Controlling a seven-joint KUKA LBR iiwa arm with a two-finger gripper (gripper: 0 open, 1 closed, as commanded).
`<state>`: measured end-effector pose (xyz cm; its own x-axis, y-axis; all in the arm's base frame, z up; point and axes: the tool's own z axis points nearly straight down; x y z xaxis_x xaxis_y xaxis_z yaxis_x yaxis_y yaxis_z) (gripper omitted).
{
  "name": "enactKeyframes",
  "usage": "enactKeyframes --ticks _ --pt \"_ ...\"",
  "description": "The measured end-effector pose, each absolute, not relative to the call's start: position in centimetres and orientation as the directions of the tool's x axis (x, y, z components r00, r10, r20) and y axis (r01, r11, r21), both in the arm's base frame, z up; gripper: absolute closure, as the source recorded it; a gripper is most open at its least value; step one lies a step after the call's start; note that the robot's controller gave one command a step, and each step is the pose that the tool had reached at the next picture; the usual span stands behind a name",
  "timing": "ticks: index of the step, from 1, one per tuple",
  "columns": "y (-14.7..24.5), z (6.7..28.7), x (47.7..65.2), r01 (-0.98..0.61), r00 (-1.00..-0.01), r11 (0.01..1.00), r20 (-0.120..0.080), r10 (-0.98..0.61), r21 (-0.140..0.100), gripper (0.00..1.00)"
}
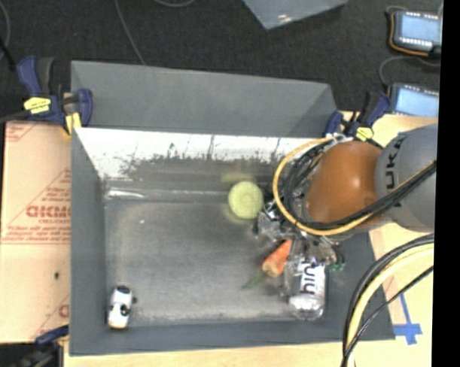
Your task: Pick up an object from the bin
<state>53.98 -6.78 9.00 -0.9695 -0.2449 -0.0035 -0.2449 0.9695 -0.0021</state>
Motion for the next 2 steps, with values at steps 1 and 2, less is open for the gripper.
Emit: enactKeyframes --ticks 1,2 --pt "-7.0 8.1 53.9 -0.433 -0.901 0.901 -0.005 -0.433 -0.001 0.00" --pt "-8.0 7.8 54.7 -0.496 -0.868 0.868 -0.008 -0.496 -0.001 0.00"
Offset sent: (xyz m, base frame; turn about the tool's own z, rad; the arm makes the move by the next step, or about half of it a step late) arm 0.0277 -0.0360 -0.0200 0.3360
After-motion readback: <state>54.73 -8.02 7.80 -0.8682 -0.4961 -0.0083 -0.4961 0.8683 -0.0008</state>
